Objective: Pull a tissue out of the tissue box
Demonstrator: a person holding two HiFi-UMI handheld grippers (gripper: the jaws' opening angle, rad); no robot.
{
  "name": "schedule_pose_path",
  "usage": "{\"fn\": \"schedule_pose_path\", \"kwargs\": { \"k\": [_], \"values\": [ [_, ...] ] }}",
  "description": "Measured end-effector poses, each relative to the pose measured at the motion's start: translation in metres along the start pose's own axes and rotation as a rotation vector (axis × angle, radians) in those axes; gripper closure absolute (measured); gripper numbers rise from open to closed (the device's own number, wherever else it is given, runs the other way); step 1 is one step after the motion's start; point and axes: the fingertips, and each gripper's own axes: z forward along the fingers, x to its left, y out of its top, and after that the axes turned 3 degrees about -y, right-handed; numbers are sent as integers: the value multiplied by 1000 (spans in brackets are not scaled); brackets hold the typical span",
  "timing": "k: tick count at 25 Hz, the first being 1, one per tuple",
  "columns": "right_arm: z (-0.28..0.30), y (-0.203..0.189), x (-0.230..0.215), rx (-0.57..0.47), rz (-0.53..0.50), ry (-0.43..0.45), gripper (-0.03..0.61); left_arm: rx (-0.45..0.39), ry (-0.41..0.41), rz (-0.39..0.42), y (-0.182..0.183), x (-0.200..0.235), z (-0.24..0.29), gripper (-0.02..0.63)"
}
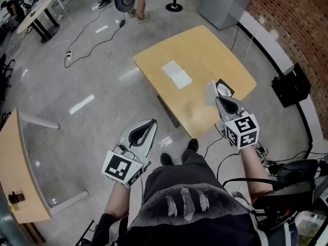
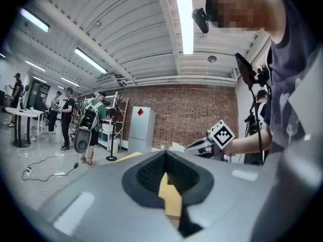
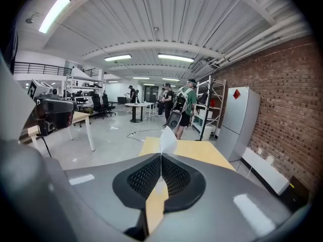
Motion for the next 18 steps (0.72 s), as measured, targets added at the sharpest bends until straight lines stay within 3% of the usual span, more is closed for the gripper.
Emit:
{"fn": "schedule_pose_path", "kwargs": {
  "k": [12, 18],
  "values": [
    [-9, 19, 34, -23, -60, 51, 577, -32, 40, -25, 1, 3, -19, 612],
    [-17, 16, 23, -44, -20, 74, 577, -12, 43, -15, 0, -8, -6, 612]
  ]
}}
